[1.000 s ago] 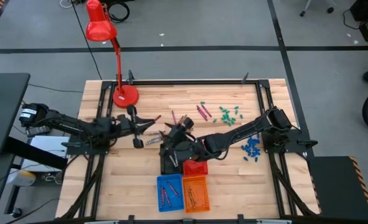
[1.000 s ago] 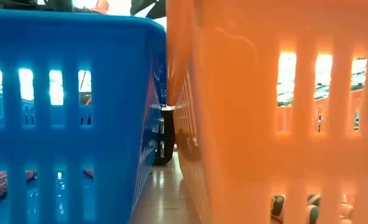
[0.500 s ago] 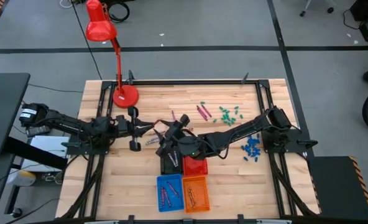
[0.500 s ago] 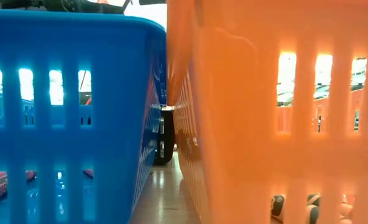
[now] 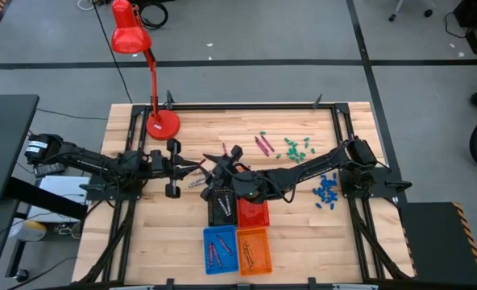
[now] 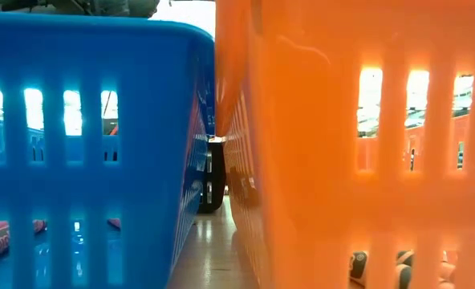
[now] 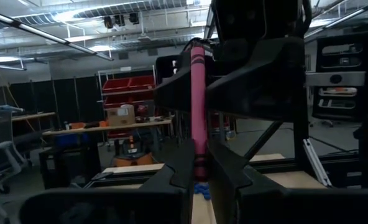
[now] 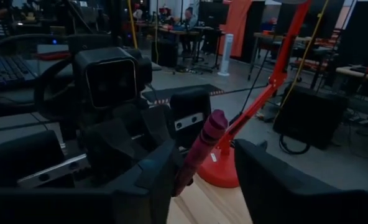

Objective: Sort crayons
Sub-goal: Put the red crayon into the blue basket

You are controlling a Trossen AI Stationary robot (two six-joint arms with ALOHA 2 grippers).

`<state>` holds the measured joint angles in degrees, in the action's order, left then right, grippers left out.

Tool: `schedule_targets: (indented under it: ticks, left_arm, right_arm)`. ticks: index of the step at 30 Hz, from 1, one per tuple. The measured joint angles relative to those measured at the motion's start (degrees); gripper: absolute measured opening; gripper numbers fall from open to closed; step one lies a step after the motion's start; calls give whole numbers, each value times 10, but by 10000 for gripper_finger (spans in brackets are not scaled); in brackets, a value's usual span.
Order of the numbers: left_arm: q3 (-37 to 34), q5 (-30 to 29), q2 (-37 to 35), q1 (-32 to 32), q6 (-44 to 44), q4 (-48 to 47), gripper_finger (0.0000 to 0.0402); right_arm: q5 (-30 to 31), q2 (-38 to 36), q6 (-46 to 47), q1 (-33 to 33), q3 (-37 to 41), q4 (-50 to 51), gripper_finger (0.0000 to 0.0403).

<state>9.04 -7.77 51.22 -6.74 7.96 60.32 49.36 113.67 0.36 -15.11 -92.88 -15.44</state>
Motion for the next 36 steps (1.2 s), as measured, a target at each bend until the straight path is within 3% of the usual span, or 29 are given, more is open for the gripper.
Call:
schedule_targets:
  ticks: [14,27,36]
  left_arm:
    - [0,-2,0,0,-1,-1,36]
    - [0,-4,0,0,1,-53,151]
    - [0,-5,0,0,37,-162,162]
  right_arm:
    - [-29,7,18,9,0,-5,28]
    - [-24,7,32,3,0,12,38]
    - [-27,6,144,-26,0,112,39]
